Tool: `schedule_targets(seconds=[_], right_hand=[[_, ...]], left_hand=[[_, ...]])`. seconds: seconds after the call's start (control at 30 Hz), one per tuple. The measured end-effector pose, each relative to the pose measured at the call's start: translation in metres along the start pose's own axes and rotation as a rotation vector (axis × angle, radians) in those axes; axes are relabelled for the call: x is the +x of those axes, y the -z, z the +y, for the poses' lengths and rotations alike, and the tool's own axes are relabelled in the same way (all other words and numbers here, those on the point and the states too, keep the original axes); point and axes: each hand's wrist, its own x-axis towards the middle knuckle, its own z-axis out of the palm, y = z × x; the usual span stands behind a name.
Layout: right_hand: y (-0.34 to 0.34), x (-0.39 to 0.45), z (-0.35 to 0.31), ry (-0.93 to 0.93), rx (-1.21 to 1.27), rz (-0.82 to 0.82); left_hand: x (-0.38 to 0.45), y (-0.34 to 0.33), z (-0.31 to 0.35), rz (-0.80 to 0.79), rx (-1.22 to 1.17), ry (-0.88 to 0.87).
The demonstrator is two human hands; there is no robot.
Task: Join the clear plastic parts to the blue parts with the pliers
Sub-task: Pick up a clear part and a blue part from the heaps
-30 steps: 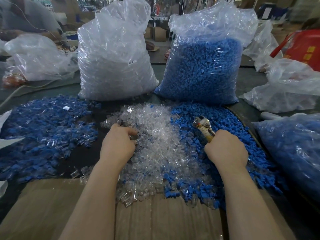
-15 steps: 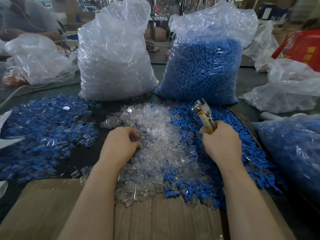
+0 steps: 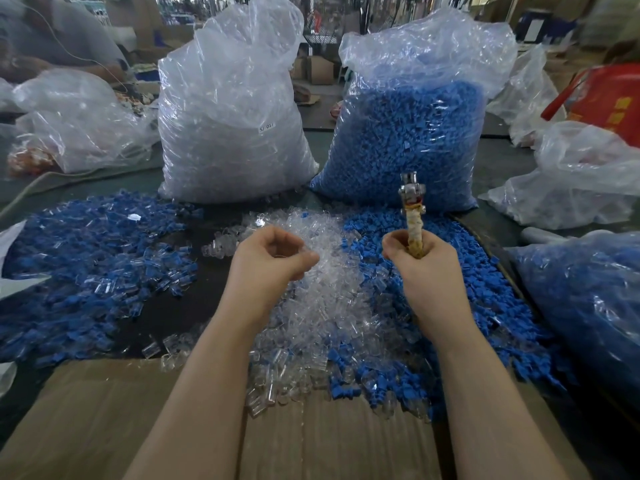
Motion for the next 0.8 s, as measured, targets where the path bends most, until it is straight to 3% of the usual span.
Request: schedule_targets(seconds=[0.33, 0.8], right_hand=[[-0.005, -0.005, -0.005, 0.081, 0.06, -0.101], [-0.017, -0.011, -0.006, 0.203, -0.02, -0.106]], left_hand=[[-0.008, -0.02, 0.007, -0.083, -0.07, -0.04], [-0.014, -0.029, 0.014, 0.007, -0.276, 0.053]])
